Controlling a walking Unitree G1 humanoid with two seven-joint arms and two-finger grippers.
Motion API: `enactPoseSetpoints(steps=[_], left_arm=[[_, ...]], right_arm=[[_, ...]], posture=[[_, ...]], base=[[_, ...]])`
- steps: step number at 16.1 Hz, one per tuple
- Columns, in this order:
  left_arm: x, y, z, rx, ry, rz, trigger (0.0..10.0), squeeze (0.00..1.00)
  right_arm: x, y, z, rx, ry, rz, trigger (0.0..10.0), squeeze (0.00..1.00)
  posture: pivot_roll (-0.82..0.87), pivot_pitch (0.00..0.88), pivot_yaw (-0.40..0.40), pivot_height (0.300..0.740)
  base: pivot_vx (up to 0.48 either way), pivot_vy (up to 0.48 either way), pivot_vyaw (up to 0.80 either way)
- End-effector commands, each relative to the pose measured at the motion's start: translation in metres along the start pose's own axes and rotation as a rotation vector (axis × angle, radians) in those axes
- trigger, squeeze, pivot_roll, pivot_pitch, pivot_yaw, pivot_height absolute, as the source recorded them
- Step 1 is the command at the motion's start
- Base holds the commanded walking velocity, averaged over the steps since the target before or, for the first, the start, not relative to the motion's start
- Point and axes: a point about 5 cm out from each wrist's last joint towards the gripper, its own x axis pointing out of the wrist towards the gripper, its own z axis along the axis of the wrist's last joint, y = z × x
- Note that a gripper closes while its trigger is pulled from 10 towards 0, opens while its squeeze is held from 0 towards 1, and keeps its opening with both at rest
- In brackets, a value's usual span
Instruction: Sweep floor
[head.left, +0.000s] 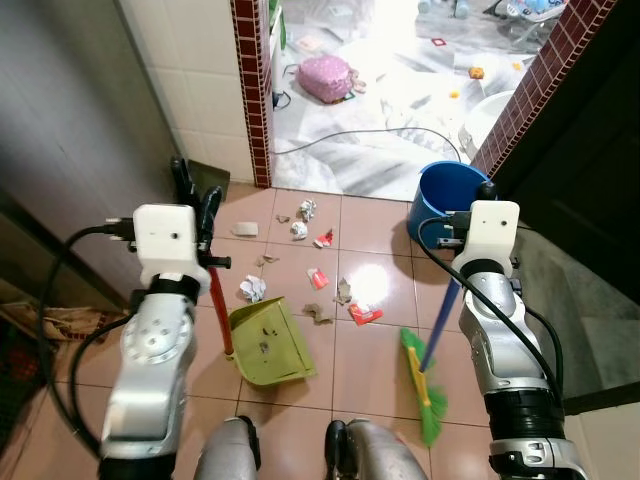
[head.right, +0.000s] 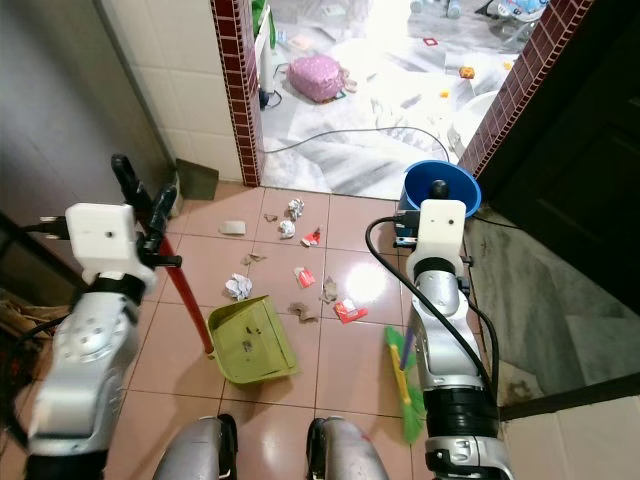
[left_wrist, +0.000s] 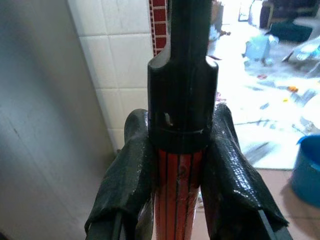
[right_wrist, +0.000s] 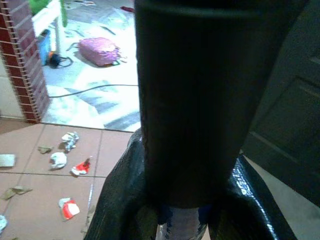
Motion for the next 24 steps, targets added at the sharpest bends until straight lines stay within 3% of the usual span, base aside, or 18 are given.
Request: enactPoseSetpoints(steps=[1, 5, 10, 24], left_arm=[[0.005, 0.001, 0.012, 0.077, -0.094, 0.027, 10.0, 0.0], [0.007, 0.006, 0.006, -0.033, -0.068, -0.029, 10.0, 0.0], [0.007, 0.006, 0.006, -0.043, -0.093, -0.05, 10.0, 0.0], [0.017, 0.006, 0.015, -0.037, -0.133, -0.083, 10.0, 0.0]], right_arm=[[0.001, -0.002, 0.017, 0.018, -0.09, 0.01, 10.0, 0.0], [0.003, -0.003, 0.022, 0.008, -0.124, -0.015, 10.0, 0.0], [0.004, 0.0, 0.027, -0.003, -0.16, -0.012, 10.0, 0.0], [0.01, 0.005, 0.03, 0.006, -0.182, -0.009, 10.0, 0.0]], posture=[[-0.02, 0.164, -0.075, 0.74], [-0.03, 0.183, -0.075, 0.74], [-0.03, 0.192, -0.057, 0.74], [-0.02, 0.169, -0.039, 0.74]], base=[[0.0, 0.0, 0.0], [0.0, 0.0, 0.0], [0.124, 0.0, -0.38], [0.314, 0.0, 0.0]])
